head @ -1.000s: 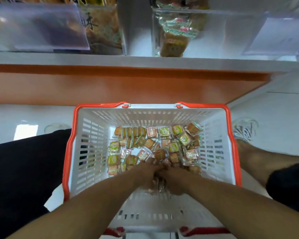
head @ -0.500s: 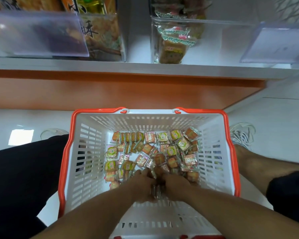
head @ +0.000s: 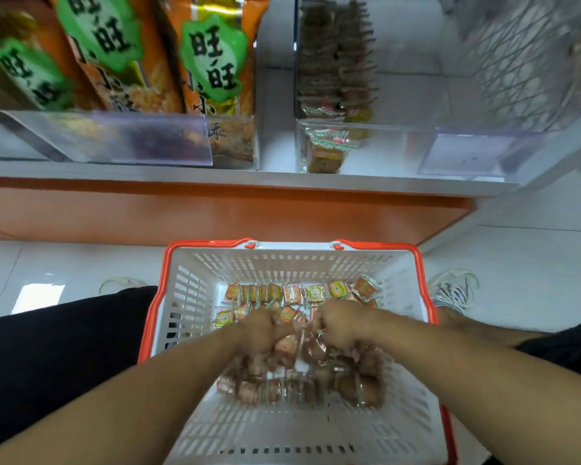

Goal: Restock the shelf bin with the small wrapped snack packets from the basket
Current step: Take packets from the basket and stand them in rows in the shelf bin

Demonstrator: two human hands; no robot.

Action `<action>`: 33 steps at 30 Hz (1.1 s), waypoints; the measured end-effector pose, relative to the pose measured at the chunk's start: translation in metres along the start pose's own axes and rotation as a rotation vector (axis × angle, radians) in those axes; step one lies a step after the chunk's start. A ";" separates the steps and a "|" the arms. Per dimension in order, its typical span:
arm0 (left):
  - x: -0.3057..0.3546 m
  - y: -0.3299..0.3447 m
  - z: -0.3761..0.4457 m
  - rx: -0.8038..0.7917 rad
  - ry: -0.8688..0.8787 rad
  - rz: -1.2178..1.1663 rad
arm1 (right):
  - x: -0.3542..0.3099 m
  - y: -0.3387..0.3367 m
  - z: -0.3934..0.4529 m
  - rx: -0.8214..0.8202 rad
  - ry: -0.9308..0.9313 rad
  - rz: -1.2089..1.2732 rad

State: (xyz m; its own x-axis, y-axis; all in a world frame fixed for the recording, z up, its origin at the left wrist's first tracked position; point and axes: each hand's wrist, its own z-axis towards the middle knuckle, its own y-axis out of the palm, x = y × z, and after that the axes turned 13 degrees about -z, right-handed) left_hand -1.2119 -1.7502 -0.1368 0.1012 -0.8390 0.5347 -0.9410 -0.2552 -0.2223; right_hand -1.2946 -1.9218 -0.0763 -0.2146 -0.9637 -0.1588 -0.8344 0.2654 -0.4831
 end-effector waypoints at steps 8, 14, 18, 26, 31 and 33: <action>0.099 -0.069 -0.084 0.146 0.126 -0.077 | 0.001 -0.124 -0.119 0.204 -0.130 0.122; 0.163 -0.100 -0.160 -0.002 0.314 -0.493 | 0.014 -0.190 -0.219 0.374 -0.477 0.671; 0.192 -0.101 -0.190 -0.027 0.484 -0.696 | 0.011 -0.196 -0.224 0.440 -0.558 0.940; 0.199 -0.105 -0.181 0.021 0.573 -1.022 | 0.003 -0.189 -0.197 0.501 -0.480 1.065; 0.201 -0.111 -0.172 -0.065 0.555 -0.972 | 0.007 -0.189 -0.196 0.473 -0.477 1.060; 0.204 -0.111 -0.171 -0.066 0.526 -0.999 | 0.010 -0.190 -0.199 0.462 -0.507 1.019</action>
State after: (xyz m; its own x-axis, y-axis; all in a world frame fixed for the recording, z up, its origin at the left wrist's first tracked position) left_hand -1.1421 -1.8109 0.1365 0.6838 0.0368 0.7287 -0.5314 -0.6592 0.5320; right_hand -1.2395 -1.9878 0.1849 -0.3556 -0.2172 -0.9090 -0.1203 0.9752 -0.1860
